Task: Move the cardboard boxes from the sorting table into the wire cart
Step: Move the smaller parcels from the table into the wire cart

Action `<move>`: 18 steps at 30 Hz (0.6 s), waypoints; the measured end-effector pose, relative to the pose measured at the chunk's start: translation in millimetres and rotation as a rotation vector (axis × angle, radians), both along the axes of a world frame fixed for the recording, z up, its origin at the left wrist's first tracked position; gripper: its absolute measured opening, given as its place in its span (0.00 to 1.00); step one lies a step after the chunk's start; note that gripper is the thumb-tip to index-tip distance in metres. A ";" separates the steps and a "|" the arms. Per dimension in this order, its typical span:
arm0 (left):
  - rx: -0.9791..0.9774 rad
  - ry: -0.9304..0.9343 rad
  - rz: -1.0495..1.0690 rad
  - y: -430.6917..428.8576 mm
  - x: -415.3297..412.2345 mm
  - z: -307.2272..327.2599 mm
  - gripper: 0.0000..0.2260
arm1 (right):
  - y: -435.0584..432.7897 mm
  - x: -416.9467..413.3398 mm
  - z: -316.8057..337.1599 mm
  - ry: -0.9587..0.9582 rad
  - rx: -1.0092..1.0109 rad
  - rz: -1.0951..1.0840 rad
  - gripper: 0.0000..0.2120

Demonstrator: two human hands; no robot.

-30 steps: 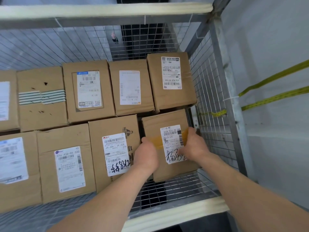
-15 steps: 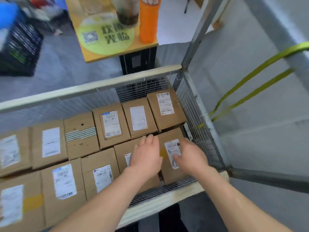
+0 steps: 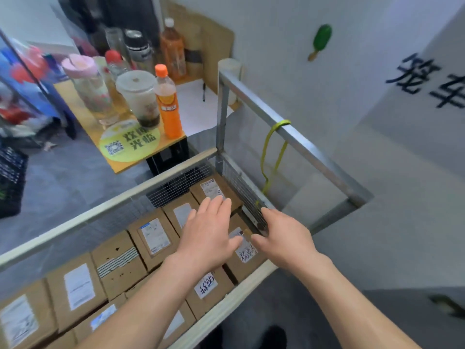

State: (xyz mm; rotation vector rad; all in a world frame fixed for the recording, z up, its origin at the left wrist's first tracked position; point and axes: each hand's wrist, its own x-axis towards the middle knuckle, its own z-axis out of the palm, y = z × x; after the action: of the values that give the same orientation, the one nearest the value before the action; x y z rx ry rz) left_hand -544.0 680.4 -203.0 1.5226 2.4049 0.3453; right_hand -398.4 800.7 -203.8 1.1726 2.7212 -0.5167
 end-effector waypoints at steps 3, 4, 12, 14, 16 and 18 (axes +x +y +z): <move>0.017 0.012 -0.072 7.5 18.6 25.4 0.40 | -1.7 30.9 29.1 -0.007 0.034 -0.055 0.18; 0.028 0.019 -0.094 10.4 26.4 32.8 0.40 | -2.0 42.2 37.7 -0.009 0.039 -0.079 0.19; 0.127 0.078 -0.275 33.5 109.3 80.6 0.41 | -7.9 147.4 84.0 0.026 0.066 -0.253 0.28; 0.134 0.093 -0.318 36.4 136.7 89.9 0.40 | -12.1 176.6 92.6 0.032 0.074 -0.301 0.28; 0.153 0.111 -0.363 38.0 165.6 98.7 0.39 | -17.3 207.5 100.4 0.025 0.095 -0.335 0.27; 0.161 0.122 -0.403 39.6 194.5 106.4 0.38 | -23.4 238.7 108.5 0.030 0.116 -0.371 0.23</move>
State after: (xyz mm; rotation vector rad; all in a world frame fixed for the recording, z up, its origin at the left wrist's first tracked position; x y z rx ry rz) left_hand -349.5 720.0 -96.6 2.1037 2.1230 0.3722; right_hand -159.7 777.4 -95.2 1.7273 2.5951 -0.4219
